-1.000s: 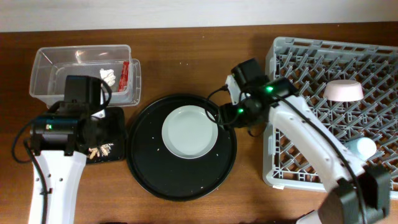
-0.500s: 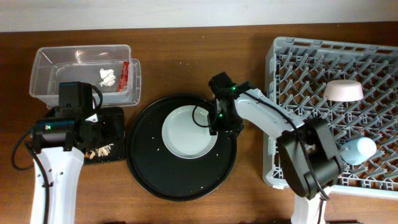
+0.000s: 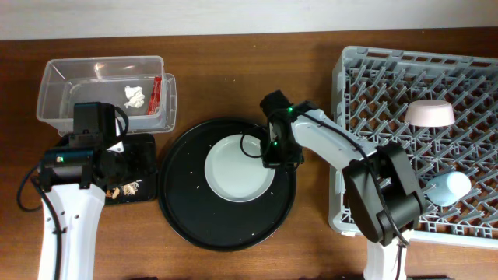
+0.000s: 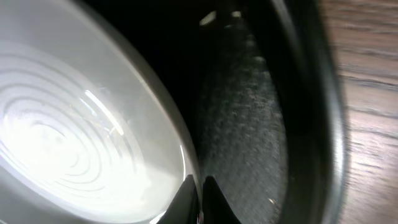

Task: Sort waste into correct bins and load items into the dishwasher rack
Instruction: 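Grasp the white plate with the right gripper and stand it in the rack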

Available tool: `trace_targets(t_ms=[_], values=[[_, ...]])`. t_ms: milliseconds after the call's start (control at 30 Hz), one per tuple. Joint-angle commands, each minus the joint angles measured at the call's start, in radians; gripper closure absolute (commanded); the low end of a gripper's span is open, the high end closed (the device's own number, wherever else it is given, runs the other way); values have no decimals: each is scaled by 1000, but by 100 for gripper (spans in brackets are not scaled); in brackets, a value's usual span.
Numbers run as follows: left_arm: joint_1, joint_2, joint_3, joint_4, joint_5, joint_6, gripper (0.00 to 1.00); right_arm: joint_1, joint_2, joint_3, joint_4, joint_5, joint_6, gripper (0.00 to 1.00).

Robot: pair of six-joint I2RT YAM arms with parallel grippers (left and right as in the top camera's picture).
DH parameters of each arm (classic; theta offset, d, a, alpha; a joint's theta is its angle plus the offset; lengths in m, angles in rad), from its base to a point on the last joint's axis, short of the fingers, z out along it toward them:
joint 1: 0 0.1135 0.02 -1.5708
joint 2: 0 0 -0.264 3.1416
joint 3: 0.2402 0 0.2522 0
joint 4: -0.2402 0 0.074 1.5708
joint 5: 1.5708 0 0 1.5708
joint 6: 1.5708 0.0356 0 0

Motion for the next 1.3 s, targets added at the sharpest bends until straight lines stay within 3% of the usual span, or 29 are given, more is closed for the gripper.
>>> trace_targets(t_ms=[0, 167, 333, 500, 600, 1033, 1267], values=[[5, 7, -8, 6, 10, -10, 13, -48, -120, 59, -43, 53, -40, 96], [5, 7, -8, 6, 10, -10, 13, -139, -346, 125, -148, 248, -124, 96], [5, 7, -8, 6, 10, -10, 13, -249, -535, 127, -150, 713, -148, 96], [5, 7, -8, 9, 11, -10, 13, -333, -555, 126, -141, 1138, -148, 96], [5, 7, -8, 14, 10, -10, 13, -378, -537, 126, -111, 1220, -148, 96], [5, 7, -8, 18, 11, -10, 13, -424, -305, 124, -84, 1066, -143, 96], [5, 7, -8, 22, 11, -10, 13, -424, -306, 124, -140, 766, -143, 94]])
